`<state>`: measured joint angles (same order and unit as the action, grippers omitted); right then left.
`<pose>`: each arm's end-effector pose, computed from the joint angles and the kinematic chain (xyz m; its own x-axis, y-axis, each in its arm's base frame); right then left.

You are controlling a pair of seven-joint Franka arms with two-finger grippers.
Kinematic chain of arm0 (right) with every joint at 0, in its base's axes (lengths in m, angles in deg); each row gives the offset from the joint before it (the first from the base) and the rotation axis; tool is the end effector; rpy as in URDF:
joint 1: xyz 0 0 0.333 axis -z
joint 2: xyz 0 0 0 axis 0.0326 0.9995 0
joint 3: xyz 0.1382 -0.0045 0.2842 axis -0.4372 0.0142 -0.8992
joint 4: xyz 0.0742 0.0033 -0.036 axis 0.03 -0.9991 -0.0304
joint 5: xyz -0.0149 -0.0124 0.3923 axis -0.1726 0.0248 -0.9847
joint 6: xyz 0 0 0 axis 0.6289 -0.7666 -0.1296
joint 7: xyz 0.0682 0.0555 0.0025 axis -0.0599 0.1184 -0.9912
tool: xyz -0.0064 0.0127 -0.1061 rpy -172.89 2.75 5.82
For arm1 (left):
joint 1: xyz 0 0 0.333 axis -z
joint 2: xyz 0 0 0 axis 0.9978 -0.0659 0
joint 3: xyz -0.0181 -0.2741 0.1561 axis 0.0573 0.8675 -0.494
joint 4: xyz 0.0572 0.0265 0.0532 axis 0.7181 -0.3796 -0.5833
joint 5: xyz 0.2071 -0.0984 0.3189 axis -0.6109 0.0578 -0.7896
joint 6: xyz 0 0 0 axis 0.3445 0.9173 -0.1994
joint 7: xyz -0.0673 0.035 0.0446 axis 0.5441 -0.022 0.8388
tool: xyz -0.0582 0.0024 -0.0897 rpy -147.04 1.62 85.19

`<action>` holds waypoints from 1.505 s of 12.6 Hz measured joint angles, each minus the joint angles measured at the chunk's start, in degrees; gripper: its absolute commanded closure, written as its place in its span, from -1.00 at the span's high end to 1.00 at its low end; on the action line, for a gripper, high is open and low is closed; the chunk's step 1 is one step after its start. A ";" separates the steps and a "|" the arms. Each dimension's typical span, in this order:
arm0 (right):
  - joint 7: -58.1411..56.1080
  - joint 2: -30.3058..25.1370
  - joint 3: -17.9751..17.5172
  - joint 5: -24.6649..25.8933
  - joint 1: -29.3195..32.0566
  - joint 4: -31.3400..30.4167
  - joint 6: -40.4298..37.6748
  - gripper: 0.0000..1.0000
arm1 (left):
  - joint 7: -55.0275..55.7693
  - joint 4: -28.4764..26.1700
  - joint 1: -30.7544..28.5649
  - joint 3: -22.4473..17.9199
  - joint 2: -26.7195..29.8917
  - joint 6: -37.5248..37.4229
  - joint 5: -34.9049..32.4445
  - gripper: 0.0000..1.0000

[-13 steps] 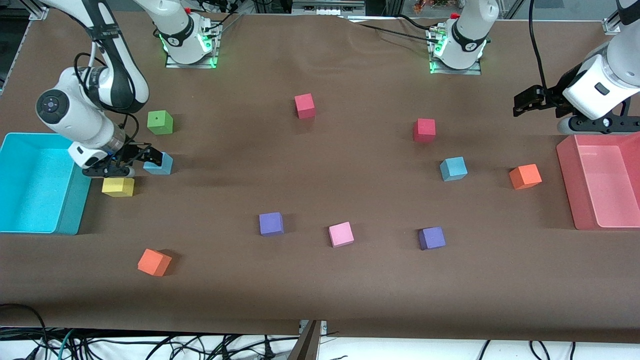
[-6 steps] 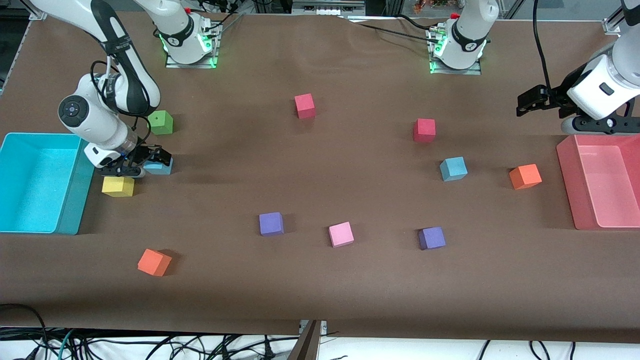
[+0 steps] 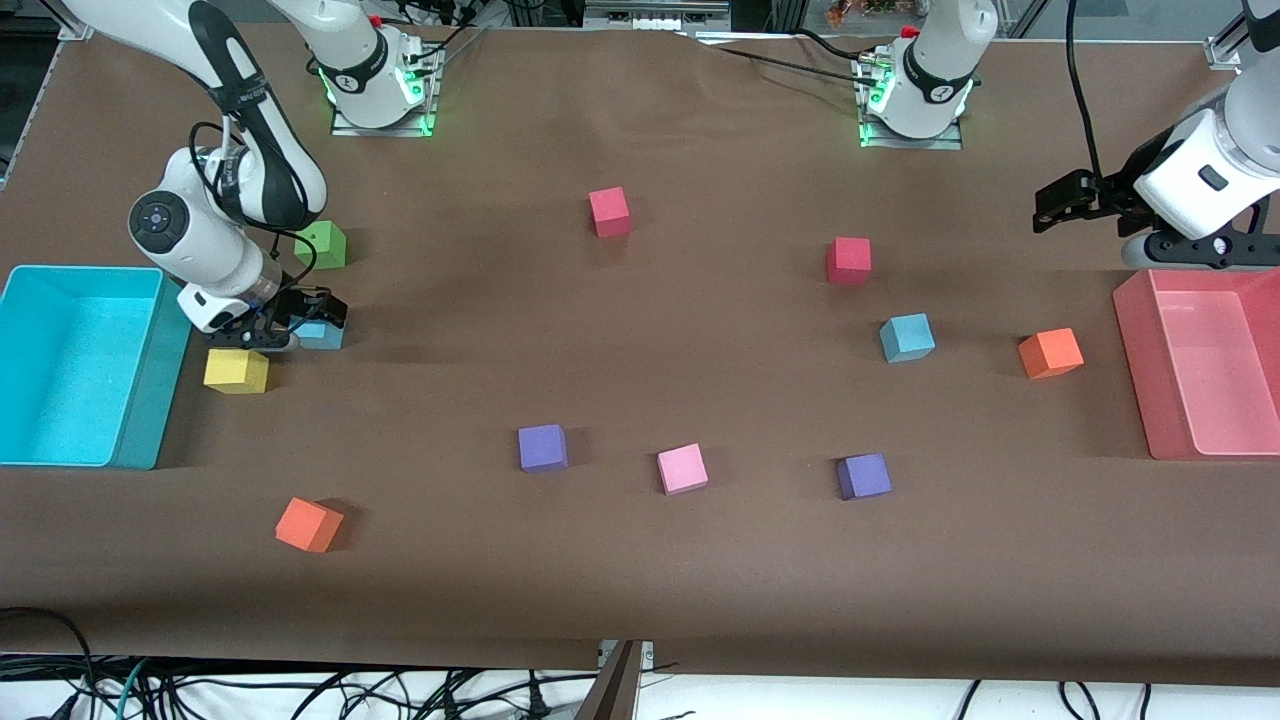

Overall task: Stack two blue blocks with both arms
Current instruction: 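Close the right gripper on the light blue cube and lift it, then carry the light blue cube with the right gripper toward the table middle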

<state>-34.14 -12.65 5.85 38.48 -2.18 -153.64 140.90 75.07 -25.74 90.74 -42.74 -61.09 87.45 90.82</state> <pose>0.4964 -0.0137 0.2166 0.9996 -0.0090 -0.0285 -0.0086 -0.9999 0.0120 0.5397 -0.0405 0.5926 0.9837 -0.0088 -0.1796 -0.0056 -0.9998 0.0184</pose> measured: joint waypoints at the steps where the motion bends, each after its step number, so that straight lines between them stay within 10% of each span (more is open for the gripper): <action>1: 0.00 0.17 0.00 0.32 0.00 -0.16 0.20 0.93 | 0.00 -0.01 -0.05 -0.01 0.00 0.00 0.00 1.00; 5: 0.01 1.00 0.10 0.77 0.12 -0.25 1.67 -0.40 | 0.00 -0.03 -0.25 -0.05 0.00 0.00 0.00 1.00; 12: 0.00 -0.22 0.13 1.28 0.33 1.26 -0.66 -0.47 | 0.00 -0.06 -0.25 -0.05 0.01 0.00 0.00 1.00; 19: 7.90 -4.68 -6.95 1.55 -1.00 23.22 -36.02 -0.47 | 0.01 -0.05 -0.49 -0.07 0.01 -0.01 0.00 1.00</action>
<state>-26.24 -17.33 -1.10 40.03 -3.18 -130.42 104.88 75.08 -25.79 90.25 -42.81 -61.08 87.45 90.82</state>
